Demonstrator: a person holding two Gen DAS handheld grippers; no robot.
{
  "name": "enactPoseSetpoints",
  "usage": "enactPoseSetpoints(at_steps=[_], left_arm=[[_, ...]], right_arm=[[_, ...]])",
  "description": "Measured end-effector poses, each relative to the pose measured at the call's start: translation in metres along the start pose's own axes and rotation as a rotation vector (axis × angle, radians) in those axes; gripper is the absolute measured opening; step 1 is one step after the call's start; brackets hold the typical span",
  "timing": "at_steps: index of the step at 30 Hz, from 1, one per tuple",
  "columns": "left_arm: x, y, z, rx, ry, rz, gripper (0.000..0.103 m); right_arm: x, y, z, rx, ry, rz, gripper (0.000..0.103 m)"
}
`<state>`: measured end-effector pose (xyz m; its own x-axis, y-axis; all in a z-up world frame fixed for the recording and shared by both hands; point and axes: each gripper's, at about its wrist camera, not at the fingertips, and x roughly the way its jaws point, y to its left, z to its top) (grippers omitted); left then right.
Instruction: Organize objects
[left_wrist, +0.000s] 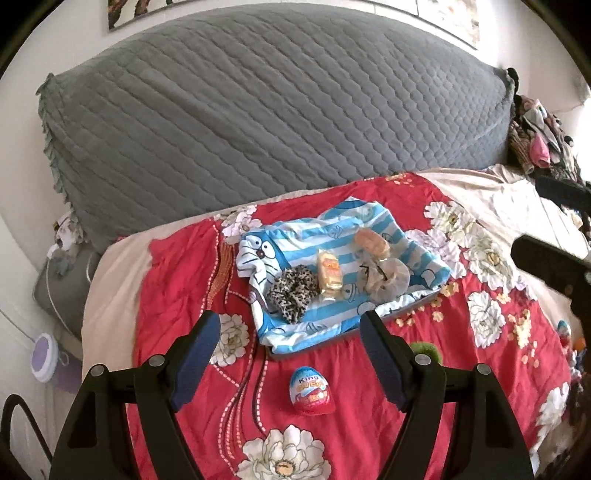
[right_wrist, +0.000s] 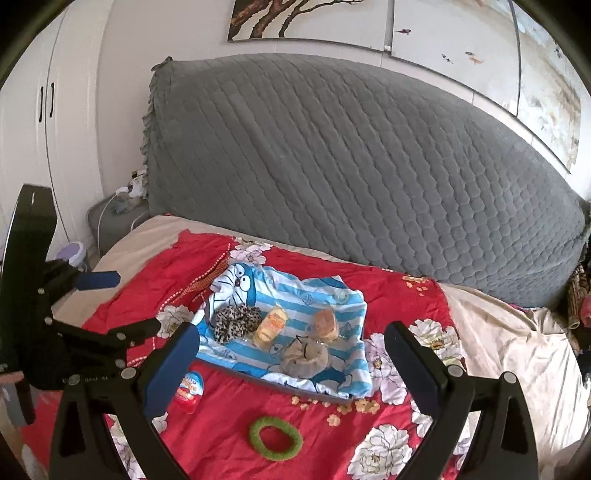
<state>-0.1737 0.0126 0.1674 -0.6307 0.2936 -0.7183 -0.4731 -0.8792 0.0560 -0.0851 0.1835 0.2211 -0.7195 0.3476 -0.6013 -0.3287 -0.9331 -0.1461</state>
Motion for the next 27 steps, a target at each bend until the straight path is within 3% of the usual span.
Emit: enactPoseSetpoints(at_steps=[12, 27], left_arm=[[0.000, -0.010, -0.028, 0.062, 0.045, -0.003, 0.079], [0.016, -0.018, -0.052, 0.065, 0.107, -0.016, 0.079]], right_arm=[[-0.014, 0.014, -0.021, -0.075, -0.013, -0.063, 0.101], [-0.006, 0.000, -0.049, -0.017, 0.029, -0.030, 0.101]])
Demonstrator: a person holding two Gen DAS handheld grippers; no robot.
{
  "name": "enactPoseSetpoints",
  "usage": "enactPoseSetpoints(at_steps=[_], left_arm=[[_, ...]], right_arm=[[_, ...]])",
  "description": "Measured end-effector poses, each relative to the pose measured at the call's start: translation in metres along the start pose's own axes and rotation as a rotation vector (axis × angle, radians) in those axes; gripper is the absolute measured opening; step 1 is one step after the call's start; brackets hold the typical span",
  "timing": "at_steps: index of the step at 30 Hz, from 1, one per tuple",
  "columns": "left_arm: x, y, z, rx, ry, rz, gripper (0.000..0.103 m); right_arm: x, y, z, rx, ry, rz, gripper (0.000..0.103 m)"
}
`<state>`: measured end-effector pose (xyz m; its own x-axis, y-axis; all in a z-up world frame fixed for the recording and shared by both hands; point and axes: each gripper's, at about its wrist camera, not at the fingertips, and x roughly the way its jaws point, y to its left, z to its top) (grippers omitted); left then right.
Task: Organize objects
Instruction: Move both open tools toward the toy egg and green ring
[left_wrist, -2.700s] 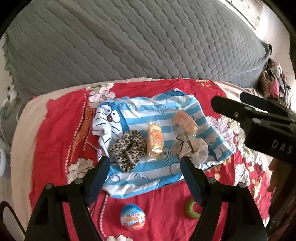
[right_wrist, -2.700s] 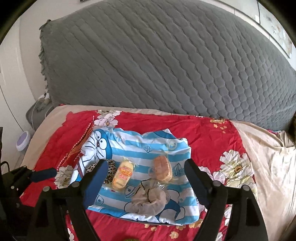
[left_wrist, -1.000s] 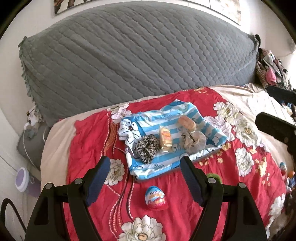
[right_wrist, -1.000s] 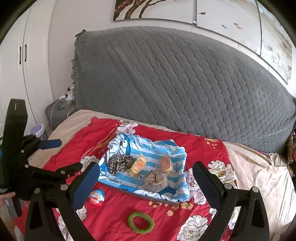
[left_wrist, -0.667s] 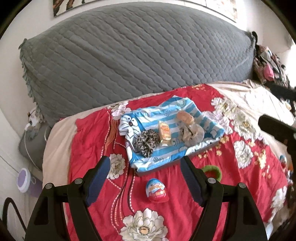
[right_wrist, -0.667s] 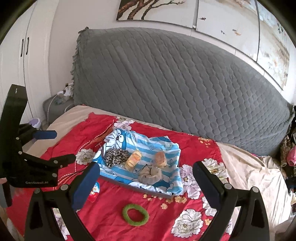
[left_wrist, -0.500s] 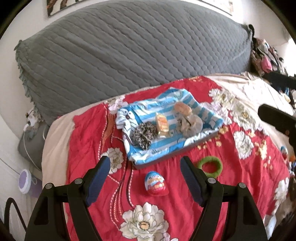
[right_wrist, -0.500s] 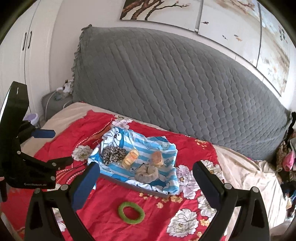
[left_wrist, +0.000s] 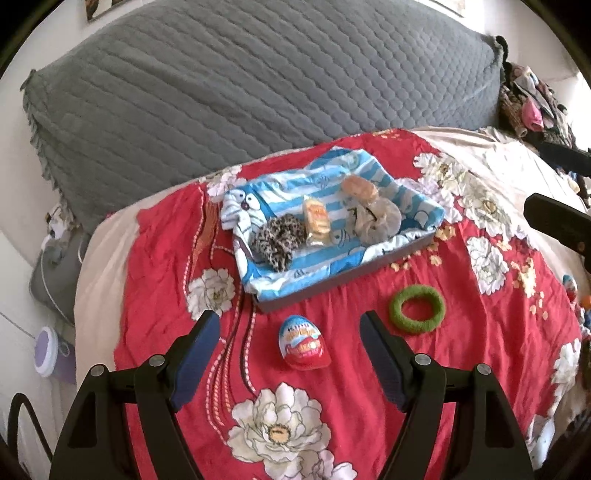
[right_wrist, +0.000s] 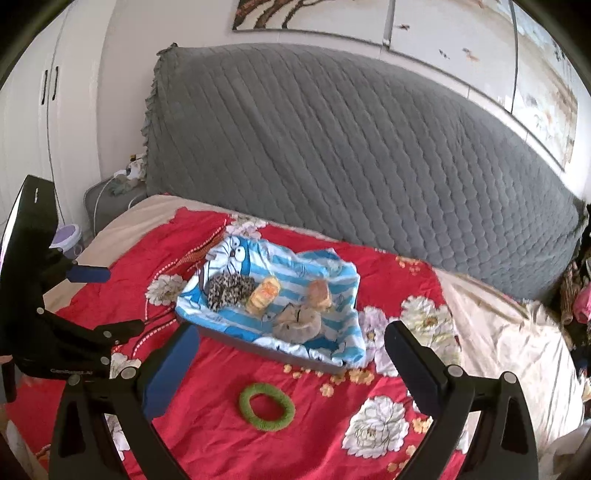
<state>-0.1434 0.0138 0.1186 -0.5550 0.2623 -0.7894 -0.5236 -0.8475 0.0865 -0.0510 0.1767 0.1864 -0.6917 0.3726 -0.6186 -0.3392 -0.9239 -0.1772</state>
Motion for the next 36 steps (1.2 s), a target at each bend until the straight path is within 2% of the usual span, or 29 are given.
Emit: enactPoseSetpoints(at_steps=[7, 12, 21, 27, 36], left_arm=[[0.005, -0.011, -0.014, 0.018, 0.039, -0.022, 0.079], [-0.001, -0.018, -0.022, 0.041, 0.025, -0.025, 0.079], [0.009, -0.014, -0.046, 0.044, 0.069, -0.023, 0.079], [0.016, -0.010, -0.051, 0.015, 0.087, -0.028, 0.079], [0.020, -0.006, -0.057, -0.001, 0.085, -0.022, 0.079]], right_arm=[[0.007, -0.001, -0.014, 0.005, 0.058, 0.015, 0.101], [0.010, 0.002, -0.021, 0.004, 0.085, 0.027, 0.101], [0.020, 0.017, -0.040, -0.042, 0.138, 0.047, 0.101], [0.030, 0.024, -0.054, -0.052, 0.181, 0.053, 0.101], [0.036, 0.033, -0.064, -0.093, 0.196, 0.048, 0.101]])
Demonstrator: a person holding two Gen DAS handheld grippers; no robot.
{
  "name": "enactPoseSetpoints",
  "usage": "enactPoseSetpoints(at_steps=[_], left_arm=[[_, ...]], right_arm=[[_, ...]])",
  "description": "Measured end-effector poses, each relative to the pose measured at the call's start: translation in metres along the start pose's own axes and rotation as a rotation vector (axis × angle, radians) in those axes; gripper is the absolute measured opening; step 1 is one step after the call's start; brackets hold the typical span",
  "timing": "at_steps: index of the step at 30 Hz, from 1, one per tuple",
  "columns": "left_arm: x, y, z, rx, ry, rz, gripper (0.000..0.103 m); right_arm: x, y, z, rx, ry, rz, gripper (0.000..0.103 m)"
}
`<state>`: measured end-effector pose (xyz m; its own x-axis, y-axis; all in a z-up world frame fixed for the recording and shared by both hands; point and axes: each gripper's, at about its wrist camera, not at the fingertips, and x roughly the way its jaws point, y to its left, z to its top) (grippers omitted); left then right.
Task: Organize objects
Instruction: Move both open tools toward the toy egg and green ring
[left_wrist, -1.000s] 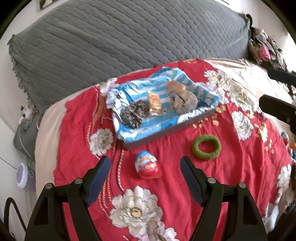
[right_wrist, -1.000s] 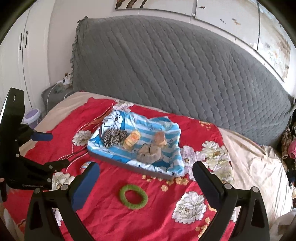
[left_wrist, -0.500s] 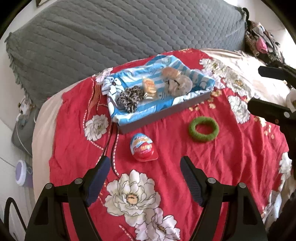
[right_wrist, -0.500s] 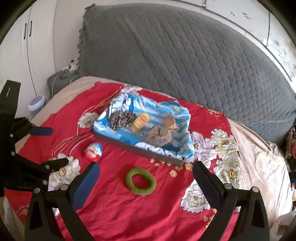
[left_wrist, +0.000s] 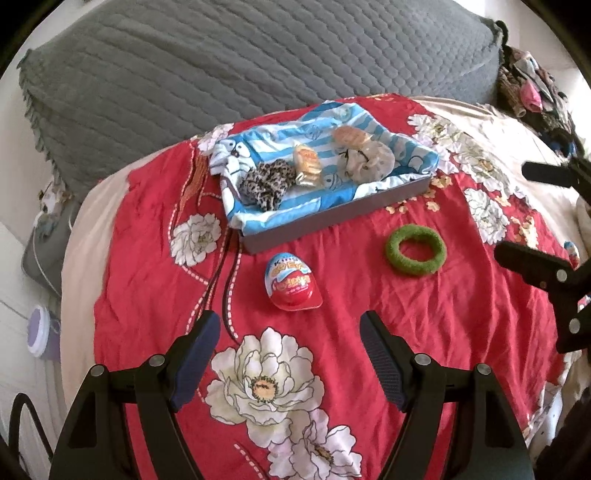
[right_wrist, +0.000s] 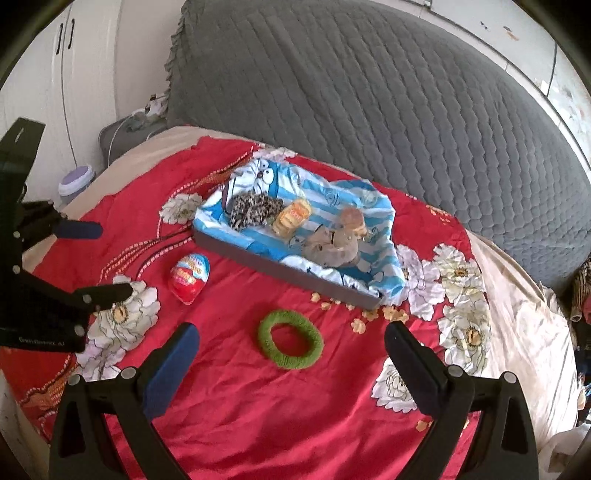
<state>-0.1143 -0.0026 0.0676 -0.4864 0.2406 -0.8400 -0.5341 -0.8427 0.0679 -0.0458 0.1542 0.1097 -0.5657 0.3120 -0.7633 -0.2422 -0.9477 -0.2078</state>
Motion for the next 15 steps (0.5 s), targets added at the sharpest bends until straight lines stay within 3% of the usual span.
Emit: enactPoseSetpoints(at_steps=[6, 15], left_arm=[[0.011, 0.004, -0.003, -0.038, 0.028, 0.000, 0.079], [0.034, -0.005, -0.017, 0.000, 0.093, 0.007, 0.079]], right_arm=[[0.019, 0.002, -0.011, 0.017, 0.075, -0.012, 0.101], [0.037, 0.002, -0.021, 0.090, 0.148, 0.021, 0.101]])
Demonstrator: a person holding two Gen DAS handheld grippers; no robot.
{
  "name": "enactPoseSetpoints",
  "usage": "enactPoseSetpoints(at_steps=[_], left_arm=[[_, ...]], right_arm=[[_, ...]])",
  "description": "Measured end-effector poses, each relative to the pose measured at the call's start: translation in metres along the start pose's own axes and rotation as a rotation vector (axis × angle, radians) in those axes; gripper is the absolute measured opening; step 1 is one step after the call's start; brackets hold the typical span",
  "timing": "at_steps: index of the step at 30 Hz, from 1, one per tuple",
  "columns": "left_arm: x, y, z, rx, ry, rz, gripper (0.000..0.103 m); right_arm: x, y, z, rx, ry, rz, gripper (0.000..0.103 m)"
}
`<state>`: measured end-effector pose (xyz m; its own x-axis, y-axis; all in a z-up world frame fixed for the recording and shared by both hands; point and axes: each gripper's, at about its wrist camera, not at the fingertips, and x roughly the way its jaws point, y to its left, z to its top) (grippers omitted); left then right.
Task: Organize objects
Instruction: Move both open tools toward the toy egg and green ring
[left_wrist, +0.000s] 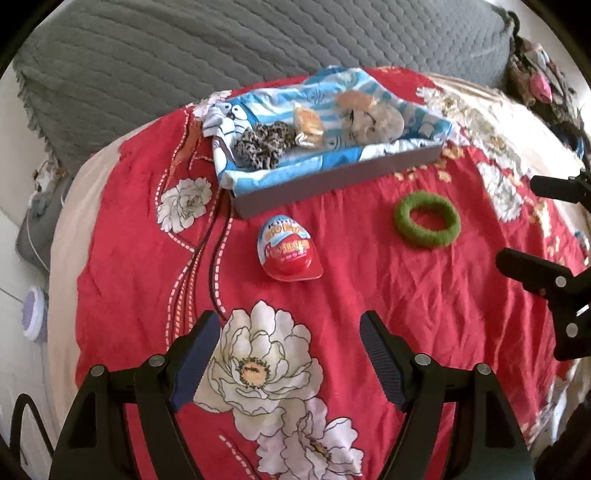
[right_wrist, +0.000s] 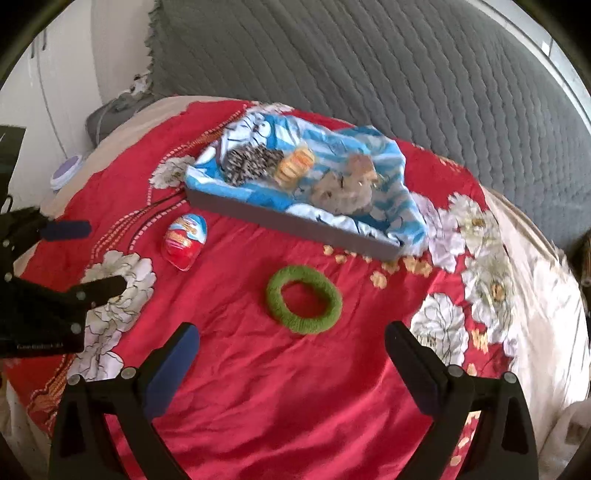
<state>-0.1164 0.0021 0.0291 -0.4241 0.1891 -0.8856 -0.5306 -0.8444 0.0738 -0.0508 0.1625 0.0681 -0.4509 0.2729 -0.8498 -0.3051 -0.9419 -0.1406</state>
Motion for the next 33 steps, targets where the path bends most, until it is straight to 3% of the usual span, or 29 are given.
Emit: enactPoseSetpoints(at_steps=[11, 33], left_arm=[[0.006, 0.006, 0.007, -0.016, -0.008, 0.018, 0.079], [0.035, 0.004, 0.019, -0.043, 0.021, 0.016, 0.079]], right_arm=[[0.024, -0.008, -0.007, 0.047, 0.077, -0.003, 0.101], [0.043, -0.018, 0.001, 0.020, 0.058, -0.037, 0.101]])
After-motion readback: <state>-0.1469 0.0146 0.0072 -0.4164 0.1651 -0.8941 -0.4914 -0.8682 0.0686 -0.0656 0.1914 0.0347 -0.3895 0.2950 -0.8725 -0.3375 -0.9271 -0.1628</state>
